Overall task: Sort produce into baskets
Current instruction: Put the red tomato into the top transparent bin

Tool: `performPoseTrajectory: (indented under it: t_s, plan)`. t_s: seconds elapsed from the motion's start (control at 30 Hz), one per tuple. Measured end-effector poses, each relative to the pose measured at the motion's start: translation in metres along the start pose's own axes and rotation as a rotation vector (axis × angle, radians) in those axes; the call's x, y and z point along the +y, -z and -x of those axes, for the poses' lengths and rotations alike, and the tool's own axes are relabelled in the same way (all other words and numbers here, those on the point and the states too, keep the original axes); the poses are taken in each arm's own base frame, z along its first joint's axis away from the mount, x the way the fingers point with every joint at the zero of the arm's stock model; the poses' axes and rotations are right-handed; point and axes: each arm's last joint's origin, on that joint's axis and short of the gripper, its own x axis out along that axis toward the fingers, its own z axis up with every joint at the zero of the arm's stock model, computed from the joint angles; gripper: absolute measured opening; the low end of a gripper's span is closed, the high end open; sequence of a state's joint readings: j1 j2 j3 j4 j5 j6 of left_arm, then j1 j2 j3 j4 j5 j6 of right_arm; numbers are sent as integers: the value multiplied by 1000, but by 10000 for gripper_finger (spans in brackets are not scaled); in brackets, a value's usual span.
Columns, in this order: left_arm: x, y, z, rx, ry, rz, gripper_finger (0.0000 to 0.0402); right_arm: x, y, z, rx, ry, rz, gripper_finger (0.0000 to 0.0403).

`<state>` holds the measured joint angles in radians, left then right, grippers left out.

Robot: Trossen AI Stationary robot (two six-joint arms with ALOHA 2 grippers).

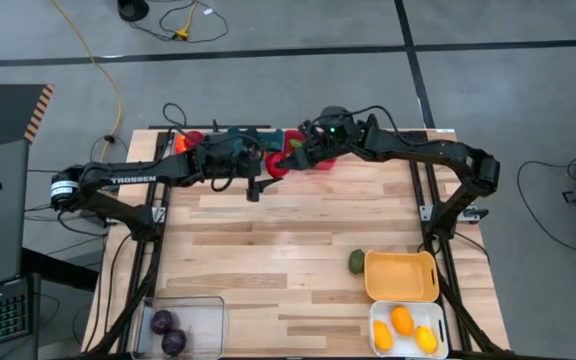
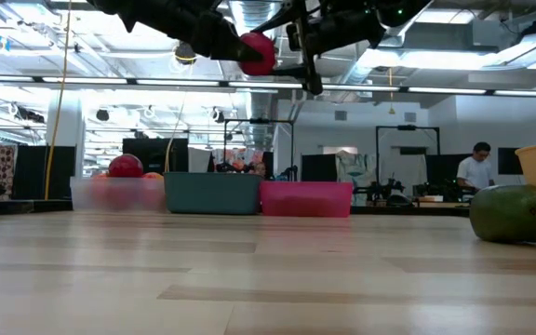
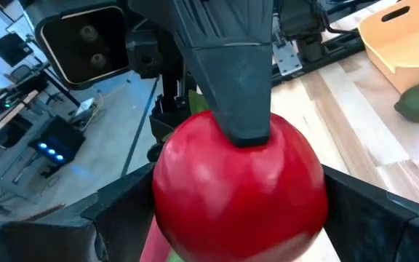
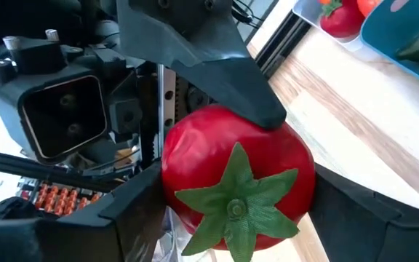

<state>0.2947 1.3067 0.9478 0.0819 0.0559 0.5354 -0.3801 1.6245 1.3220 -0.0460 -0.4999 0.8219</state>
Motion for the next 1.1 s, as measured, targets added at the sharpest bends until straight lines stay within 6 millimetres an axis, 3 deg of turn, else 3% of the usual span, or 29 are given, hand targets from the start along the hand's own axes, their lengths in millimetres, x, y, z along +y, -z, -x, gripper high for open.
performPoseTrajectory:
  t_s: [0.4,1.1]
  plan:
    - [1,0,0,2,-21,8,283,0,0,0,-1,3,2,332]
    - [-1,3,0,32,-4,7,292,4,5,-3,15,0,7,346]
